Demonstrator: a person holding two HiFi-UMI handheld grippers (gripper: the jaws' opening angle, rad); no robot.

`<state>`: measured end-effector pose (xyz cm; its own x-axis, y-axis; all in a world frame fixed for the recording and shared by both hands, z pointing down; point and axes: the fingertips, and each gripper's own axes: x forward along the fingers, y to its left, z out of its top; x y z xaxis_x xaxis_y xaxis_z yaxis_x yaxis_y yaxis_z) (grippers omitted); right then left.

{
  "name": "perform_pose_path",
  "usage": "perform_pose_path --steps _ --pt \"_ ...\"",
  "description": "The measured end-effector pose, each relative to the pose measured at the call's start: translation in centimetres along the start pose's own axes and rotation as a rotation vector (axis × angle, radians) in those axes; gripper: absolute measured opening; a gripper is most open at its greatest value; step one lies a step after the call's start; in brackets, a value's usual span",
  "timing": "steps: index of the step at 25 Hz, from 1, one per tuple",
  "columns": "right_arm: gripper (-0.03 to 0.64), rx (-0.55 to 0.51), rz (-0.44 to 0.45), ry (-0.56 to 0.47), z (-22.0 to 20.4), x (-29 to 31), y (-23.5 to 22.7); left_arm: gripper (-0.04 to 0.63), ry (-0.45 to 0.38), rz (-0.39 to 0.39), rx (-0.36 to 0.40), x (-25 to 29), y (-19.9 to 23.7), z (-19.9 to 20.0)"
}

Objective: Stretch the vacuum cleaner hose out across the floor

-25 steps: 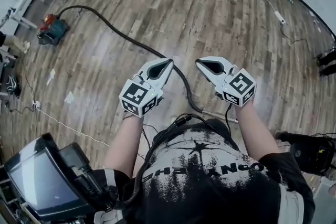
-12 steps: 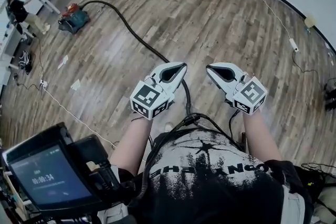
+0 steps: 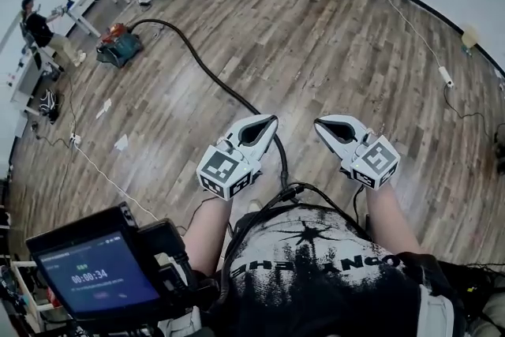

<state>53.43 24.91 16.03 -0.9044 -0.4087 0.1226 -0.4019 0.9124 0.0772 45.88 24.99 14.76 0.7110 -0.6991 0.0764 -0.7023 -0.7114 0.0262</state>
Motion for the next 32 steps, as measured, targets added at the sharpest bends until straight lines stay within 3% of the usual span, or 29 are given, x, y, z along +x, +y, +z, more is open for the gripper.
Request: perform_pose_path --steps 32 --pt "0.006 -0.053 0.029 0.038 -1.2 2.1 -0.5 0.002 0.016 0.068 -0.025 -1.2 1.1 -0.6"
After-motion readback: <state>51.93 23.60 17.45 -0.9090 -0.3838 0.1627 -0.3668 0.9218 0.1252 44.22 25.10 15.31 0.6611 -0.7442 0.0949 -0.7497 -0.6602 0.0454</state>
